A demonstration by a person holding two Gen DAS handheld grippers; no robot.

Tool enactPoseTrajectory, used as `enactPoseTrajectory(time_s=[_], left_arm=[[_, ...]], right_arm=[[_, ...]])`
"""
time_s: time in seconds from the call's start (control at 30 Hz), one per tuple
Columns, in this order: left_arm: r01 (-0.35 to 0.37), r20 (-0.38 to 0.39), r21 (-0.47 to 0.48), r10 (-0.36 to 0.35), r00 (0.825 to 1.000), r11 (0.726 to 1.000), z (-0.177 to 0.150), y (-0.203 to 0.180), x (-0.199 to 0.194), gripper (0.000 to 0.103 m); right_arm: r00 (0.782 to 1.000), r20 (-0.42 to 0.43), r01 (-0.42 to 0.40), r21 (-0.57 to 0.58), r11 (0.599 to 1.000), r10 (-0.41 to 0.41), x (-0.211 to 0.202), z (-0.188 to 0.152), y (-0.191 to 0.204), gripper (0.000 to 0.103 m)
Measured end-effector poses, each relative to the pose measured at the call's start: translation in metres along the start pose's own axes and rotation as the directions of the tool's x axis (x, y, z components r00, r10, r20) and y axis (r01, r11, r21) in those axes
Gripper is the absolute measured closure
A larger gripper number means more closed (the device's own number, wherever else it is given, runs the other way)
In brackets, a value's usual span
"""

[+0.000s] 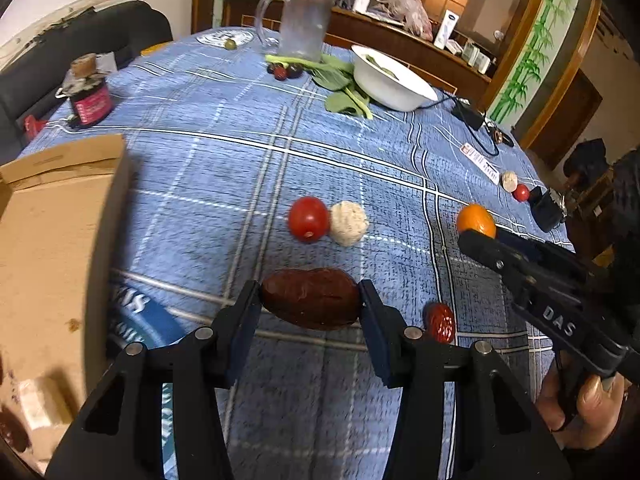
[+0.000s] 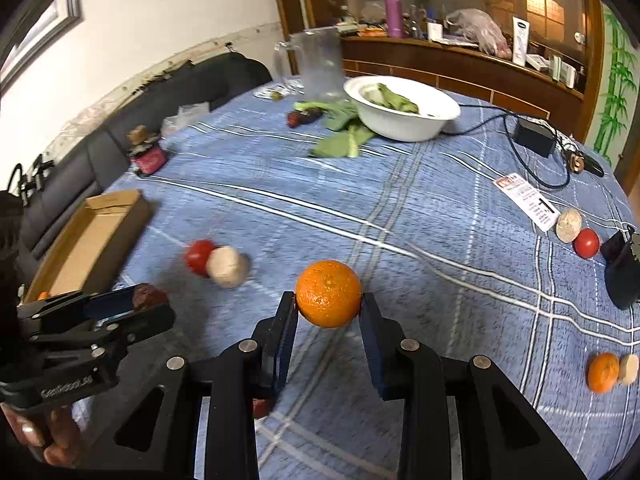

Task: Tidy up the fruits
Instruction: 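Carry the date and orange over the cardboard tray with both tools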

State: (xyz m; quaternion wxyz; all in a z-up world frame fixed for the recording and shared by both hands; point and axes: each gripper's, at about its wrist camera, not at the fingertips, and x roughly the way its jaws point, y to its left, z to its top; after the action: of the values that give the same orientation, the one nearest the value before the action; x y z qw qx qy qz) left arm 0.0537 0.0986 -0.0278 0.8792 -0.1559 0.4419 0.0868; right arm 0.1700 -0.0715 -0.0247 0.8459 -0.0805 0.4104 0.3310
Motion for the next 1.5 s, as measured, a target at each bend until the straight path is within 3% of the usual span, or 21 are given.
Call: enactPoseTrajectory(time_s=[0.87,1.5], left_arm=[[-0.147,0.068,-0.089,0.153,0.986,0.985,-0.035,0.074,-0.070,0.056],[-0.204,0.069,-0.164,0.218,0.974,0.965,-0.043,0.128,-0.088,0.056]], right_arm=[[0.984,-0.019,-0.176,-0.132,0.975,0.175,-0.023,-0.016,0.120,0.071],[0.968,-0.045,-0.250,-0.207,0.946,0.246,-0.013,-0.004,0.185,0.071]])
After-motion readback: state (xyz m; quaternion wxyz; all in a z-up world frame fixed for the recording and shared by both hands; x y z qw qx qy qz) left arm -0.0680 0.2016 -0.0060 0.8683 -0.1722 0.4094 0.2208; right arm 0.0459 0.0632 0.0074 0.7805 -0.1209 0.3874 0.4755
